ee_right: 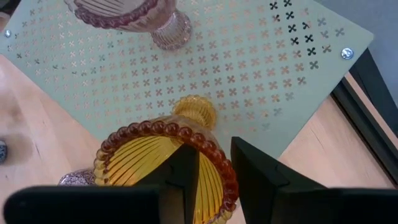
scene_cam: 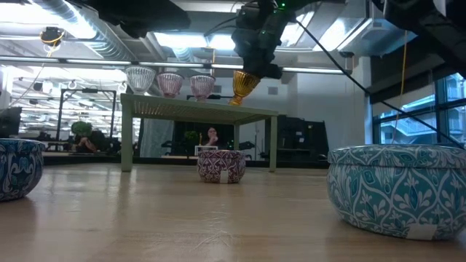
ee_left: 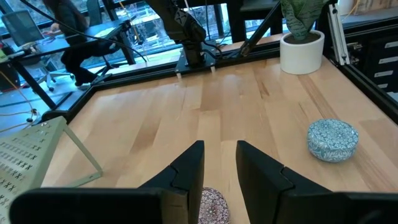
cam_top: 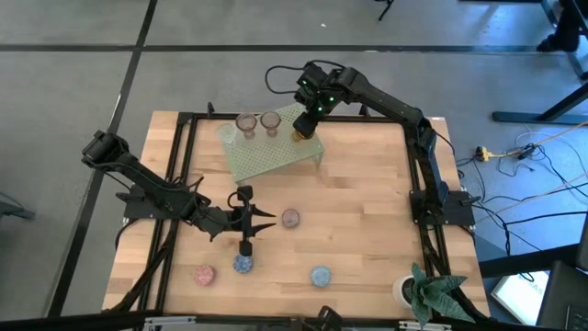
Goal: Pick & Place candle stick holders
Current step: Put the yellow glass candle holder on the shelf aligned with the other glass candle holders
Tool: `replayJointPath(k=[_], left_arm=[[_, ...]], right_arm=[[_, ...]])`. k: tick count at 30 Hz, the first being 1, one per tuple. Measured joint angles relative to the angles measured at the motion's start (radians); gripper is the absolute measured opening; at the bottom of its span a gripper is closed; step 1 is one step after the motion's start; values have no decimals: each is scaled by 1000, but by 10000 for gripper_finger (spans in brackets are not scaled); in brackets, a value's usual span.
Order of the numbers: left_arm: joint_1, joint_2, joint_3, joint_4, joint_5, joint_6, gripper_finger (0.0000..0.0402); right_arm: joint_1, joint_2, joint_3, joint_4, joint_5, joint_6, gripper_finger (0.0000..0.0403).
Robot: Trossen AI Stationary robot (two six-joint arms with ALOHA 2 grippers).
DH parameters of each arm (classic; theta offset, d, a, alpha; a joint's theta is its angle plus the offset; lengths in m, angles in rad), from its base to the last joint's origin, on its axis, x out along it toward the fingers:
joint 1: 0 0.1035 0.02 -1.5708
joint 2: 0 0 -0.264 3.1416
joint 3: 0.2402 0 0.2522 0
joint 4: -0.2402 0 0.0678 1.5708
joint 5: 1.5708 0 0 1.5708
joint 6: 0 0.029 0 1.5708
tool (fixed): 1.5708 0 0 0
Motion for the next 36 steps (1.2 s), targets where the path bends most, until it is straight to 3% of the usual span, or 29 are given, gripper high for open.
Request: replayJointPath(k=[24,36], left_arm=[[0,0,0,-9,-2,0,88],[0,0,0,-9,-3,-1,88]], right_arm=[[-1,-1,1,56,-27,-1,97],[-3,-50,85,-17,-16,-30,97]])
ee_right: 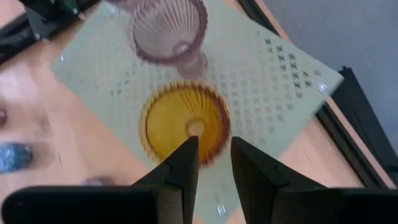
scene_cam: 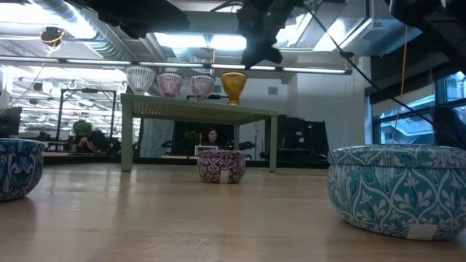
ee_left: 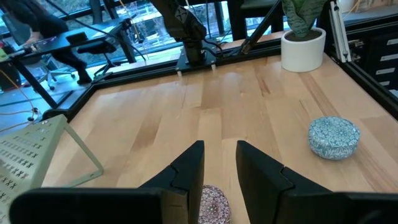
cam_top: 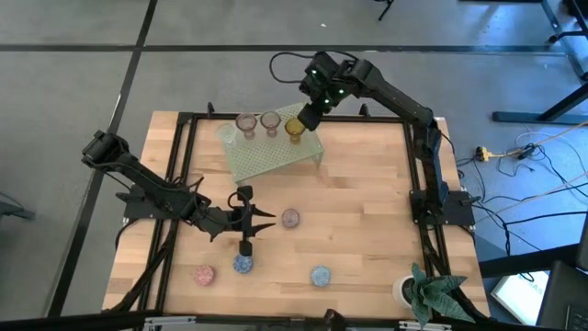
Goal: Pick & Place candle stick holders
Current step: Put the yellow glass candle holder on the shelf aligned with the other glass candle holders
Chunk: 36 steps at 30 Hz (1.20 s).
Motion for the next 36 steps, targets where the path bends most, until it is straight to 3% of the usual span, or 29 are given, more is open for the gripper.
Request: replayJointPath(k=[10,13,16,21,27,32,36], left_arm=[[0,0,0,0,2,-7,88],[0,0,0,0,3,-10,88],[0,0,0,1,18,-9,88],[-9,0,0,0,21,-10,88],[-43,0,0,-2,11,-9,88],[-65,0,0,-2,-73,-9,88],[-66,0,0,2,-147,-6,88]], right_arm=[[57,-106,3,-107,75,-113,94],[111,-126,-5,-165,143,-145,68],[174,-130,-44,-163,158,-167,17],[247,-148,-163,-166,160,-142,9],[274,-332,-502,8,173,-149,9],[257,-592,-915,459,151,-177,3],[243,-680,-1186,824,52,-173,3]])
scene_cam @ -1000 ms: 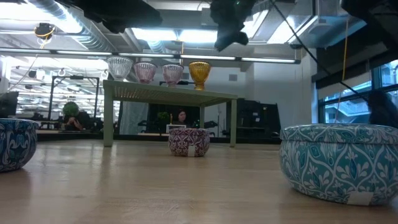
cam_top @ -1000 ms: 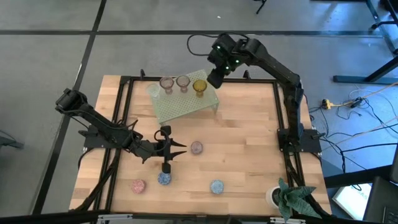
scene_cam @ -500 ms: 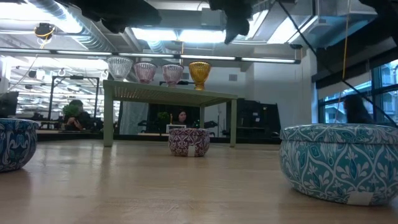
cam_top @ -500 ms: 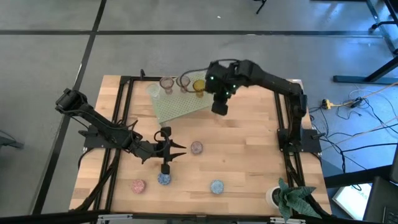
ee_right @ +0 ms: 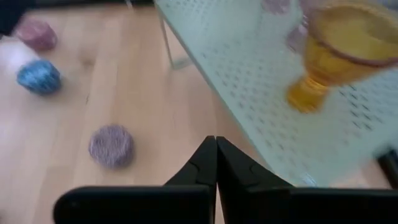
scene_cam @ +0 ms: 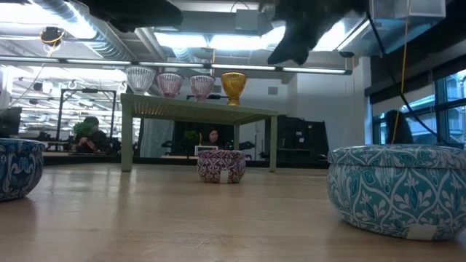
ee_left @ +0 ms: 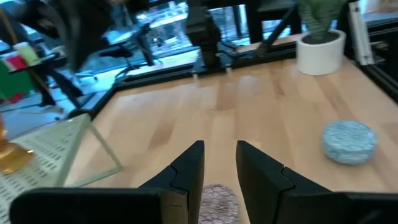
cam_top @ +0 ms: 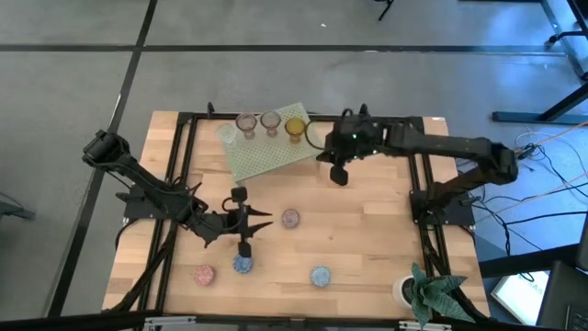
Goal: Pick & Place candle stick holders
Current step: Put the yellow glass candle holder on the shelf aligned with the other glass candle holders
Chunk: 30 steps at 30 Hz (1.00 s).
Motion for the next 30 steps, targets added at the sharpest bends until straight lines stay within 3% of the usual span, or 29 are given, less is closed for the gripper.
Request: replayJointPath(k=[5,10,30], left_arm=[[1,0,0,9,-18,0,88],[2,0,0,14,-18,0,88],[2,0,0,15,-42,18,88]], right_arm=[[0,32,-200,342,-10,-2,2],[-5,88,-268,604,2,-4,1],[-66,289,-247,902,49,-3,1]])
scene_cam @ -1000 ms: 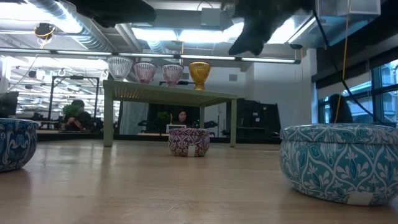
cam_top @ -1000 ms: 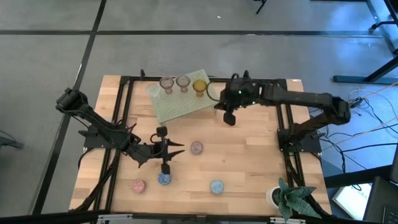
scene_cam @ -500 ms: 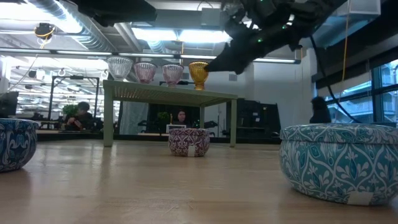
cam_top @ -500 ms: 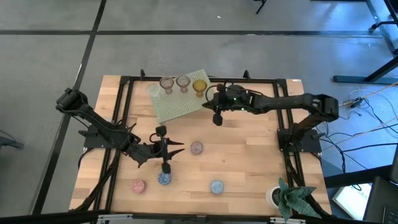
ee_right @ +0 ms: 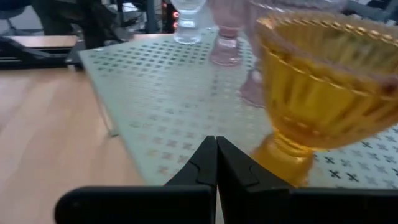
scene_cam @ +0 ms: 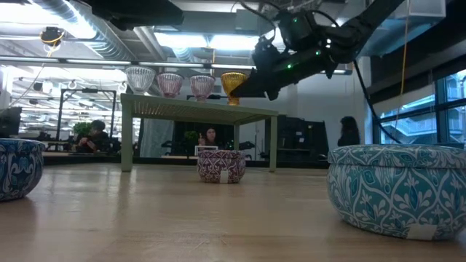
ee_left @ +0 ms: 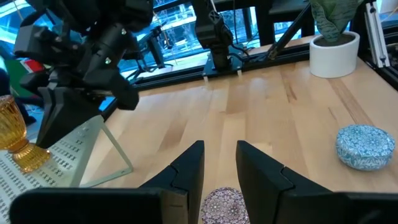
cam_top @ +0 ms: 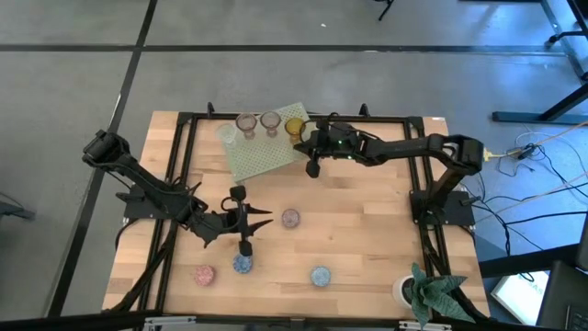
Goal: Pick & Place candle stick holders
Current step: Put the yellow glass candle holder on the shelf aligned with the other glass candle holders
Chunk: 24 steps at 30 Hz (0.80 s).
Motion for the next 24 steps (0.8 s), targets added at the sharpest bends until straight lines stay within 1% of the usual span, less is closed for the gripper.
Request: replayJointPath(k=[12,24], left_arm=[[0,0,0,0,0,-1,88],[0,0,0,0,0,-1,88]], right_arm=[[-62,22,0,69,5,-1,0],[-117,22,0,76,1,-17,0]])
